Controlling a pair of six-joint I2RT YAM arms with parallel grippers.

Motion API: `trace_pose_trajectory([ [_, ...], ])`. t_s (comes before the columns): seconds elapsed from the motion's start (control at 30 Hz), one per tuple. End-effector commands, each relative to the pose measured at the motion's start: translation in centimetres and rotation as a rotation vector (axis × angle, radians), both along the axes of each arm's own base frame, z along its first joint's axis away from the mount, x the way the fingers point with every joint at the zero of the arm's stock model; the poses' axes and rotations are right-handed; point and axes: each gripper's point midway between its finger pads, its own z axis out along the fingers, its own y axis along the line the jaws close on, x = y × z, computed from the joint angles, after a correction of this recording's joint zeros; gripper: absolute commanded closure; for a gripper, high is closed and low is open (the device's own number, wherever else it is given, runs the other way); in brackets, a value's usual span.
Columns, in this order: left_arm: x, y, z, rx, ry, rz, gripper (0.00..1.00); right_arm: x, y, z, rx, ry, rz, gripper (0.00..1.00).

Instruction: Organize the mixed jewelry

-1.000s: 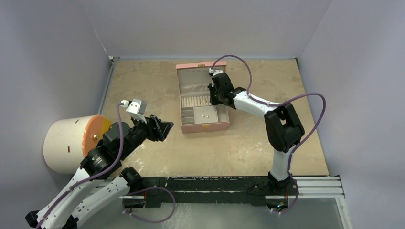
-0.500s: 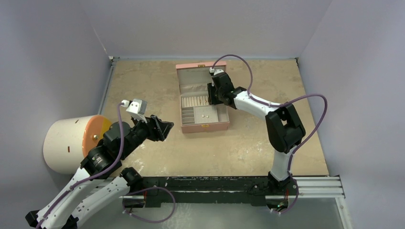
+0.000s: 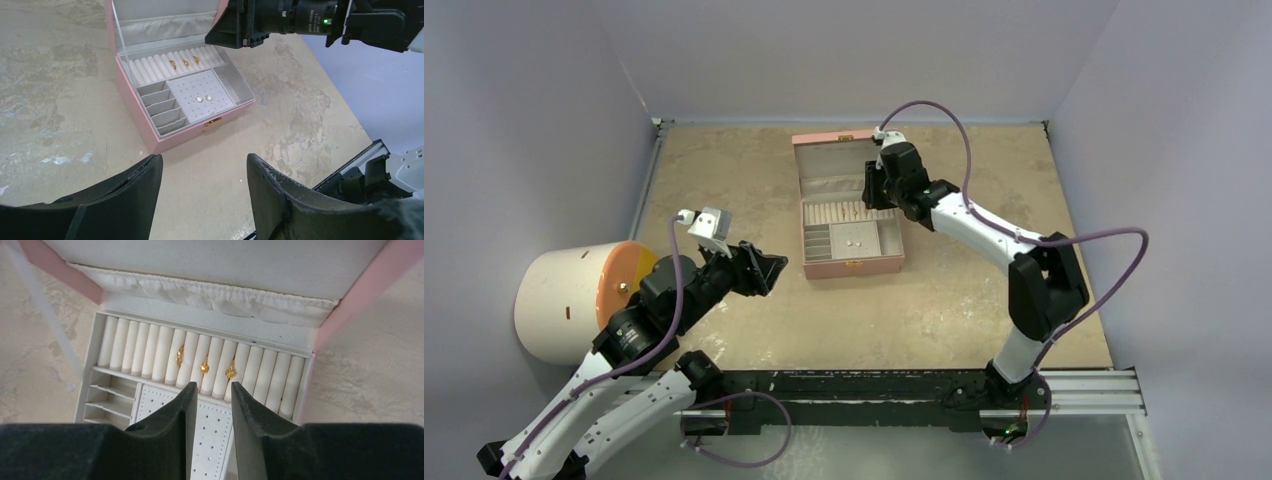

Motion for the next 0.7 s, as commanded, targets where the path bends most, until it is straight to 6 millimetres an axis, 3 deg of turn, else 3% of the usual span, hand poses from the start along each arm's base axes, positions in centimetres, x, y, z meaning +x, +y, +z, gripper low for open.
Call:
trace_pose_trajectory([
  [0.0, 0.3, 0.2, 1.0, -0.009, -0.033, 0.009, 0.38, -0.9, -0.5, 3.8, 0.068, -0.069, -0.004, 0.66],
  [0.3, 0.5, 0.5, 1.0, -0.013, -0.031, 0.036, 0.38, -6.4, -3.5, 6.3, 0.12, -0.099, 0.002, 0.65],
  [0.37, 0.5, 0.7, 0.9, -0.011, -0.029, 0.048, 0.38, -7.1, -5.0, 6.7, 0.103, -0.129, -0.035, 0.64],
  [0.5, 0.7, 1.1, 1.0, -0.011, -0.034, 0.069, 0.38, -7.5, -8.6, 7.9, 0.038, -0.243, -0.133, 0.66],
  [0.67, 0.8, 1.6, 0.9, -0.011, -0.029, 0.1, 0.38, -6.6, -12.5, 8.2, -0.092, -0.318, -0.274, 0.72],
])
